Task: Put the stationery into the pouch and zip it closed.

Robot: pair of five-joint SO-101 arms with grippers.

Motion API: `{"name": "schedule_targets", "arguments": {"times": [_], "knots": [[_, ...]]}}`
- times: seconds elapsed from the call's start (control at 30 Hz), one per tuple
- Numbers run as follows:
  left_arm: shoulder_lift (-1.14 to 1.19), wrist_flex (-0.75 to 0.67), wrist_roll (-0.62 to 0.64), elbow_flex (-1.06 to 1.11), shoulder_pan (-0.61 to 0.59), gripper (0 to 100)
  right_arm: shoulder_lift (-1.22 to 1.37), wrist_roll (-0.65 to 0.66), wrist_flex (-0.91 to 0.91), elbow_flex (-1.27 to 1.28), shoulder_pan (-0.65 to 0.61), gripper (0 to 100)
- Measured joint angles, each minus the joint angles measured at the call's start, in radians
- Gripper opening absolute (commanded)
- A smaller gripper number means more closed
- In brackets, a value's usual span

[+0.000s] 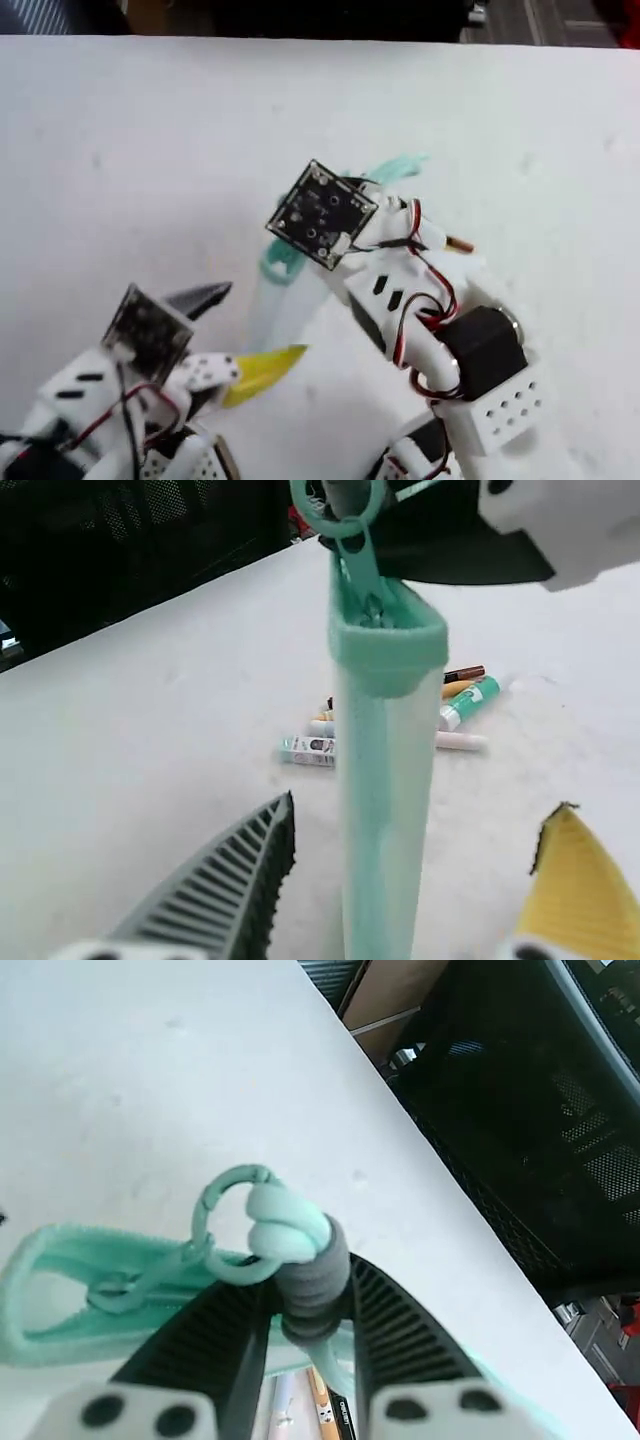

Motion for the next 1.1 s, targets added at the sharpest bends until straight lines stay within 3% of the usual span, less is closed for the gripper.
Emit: {"name": "schedule_targets", "arguments": {"times": [0.23, 0.57, 0.83, 1.1], "knots": [[0.0, -0.221, 0.008, 0.199, -0.077, 36, 0.0, 0.0, 0.0, 0.0, 0.0, 1.7], [0.002, -0.516, 0.008, 0.371, -0.051, 2, 0.005, 0.0, -0.005, 0.0, 0.0, 1.7], [0.025, -0.804, 0.008, 0.436, -0.046, 2, 0.158, 0.0, 0.026, -0.238, -0.012, 1.7], [0.026, -1.214, 0.008, 0.72, -0.132, 2, 0.434, 0.0, 0.147, -0.446, -0.031, 1.7]]}}
